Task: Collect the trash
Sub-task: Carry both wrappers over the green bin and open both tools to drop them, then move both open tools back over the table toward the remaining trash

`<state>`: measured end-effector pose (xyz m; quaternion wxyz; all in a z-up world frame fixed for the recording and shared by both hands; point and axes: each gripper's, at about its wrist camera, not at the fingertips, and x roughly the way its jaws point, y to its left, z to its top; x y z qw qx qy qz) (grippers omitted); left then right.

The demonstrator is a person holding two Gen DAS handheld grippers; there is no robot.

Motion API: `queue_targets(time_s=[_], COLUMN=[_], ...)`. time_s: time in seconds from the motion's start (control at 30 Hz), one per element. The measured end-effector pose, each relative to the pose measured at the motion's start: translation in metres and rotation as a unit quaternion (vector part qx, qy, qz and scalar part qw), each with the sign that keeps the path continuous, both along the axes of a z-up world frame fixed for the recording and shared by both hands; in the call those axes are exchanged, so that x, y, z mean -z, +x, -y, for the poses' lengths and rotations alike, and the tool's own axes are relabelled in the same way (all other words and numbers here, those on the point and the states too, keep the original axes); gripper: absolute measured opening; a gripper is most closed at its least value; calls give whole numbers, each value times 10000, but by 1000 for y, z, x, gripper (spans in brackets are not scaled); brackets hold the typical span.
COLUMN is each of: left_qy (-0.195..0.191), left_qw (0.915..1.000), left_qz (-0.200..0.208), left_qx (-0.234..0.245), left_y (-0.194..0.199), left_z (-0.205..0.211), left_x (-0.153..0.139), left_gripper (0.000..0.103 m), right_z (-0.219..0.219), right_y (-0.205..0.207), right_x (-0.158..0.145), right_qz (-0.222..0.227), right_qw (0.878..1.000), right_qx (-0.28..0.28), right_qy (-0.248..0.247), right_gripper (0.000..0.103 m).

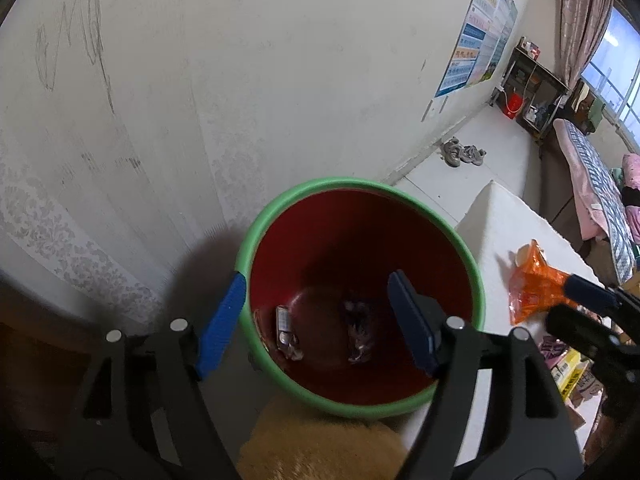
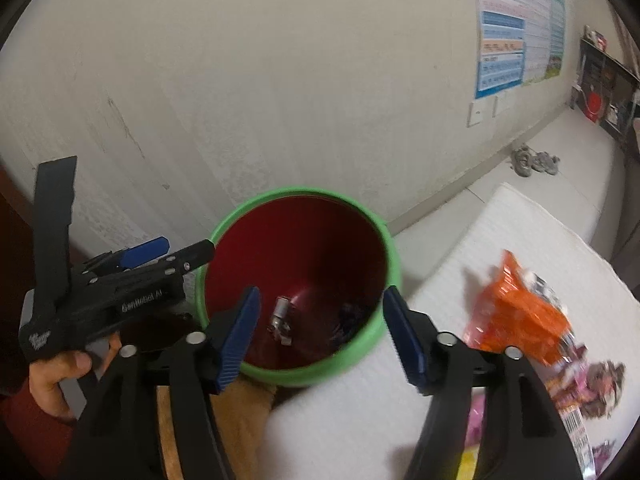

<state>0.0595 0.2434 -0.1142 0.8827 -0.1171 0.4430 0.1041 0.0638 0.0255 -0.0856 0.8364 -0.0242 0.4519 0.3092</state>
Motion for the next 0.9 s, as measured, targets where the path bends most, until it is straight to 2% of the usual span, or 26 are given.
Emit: queue_targets(time_s=[0.17,0.43,0.5,0.57,0.63,0.67,0.77,0.9], left_qy=[46,-125,-245,-237,-148,-143,-153,-203], left_qw=[9998,9954,9901,9800,9674,9574,9427,9315], left_qz=[19,-87,-159,-223,-297,-363,-529,-933], left_qx=[189,945,1376,1963,2510,2860,3292,3509], left_y=[-5,-13,-17,-20,-21,-21,-15,0], left_z=[22,94,126,162,196,219,254,285], left_x=[-7,-5,-1,3,9,13,25,48], left_gripper=[72,72,73,73,73,73,75,75], right_z=[59,191,217,234,250,254,260,265], right_y=[-24,-56,-68,-80,-90,-94,-105,-116], right_x=[-3,11,16,21,29,32,39,42], right_qz=[63,-41,-133,-232,-356,-410,-531,-621], right_qw=[9992,9860,9808,9770,9739,9731,9723,9697], right_qx=[375,1586,1875,2062,2197,2231,2258,2362], right_qy=[-127,-520,-519,-487,-446,-413,-286,-95], right_gripper=[64,64,64,64,64,64,64,64])
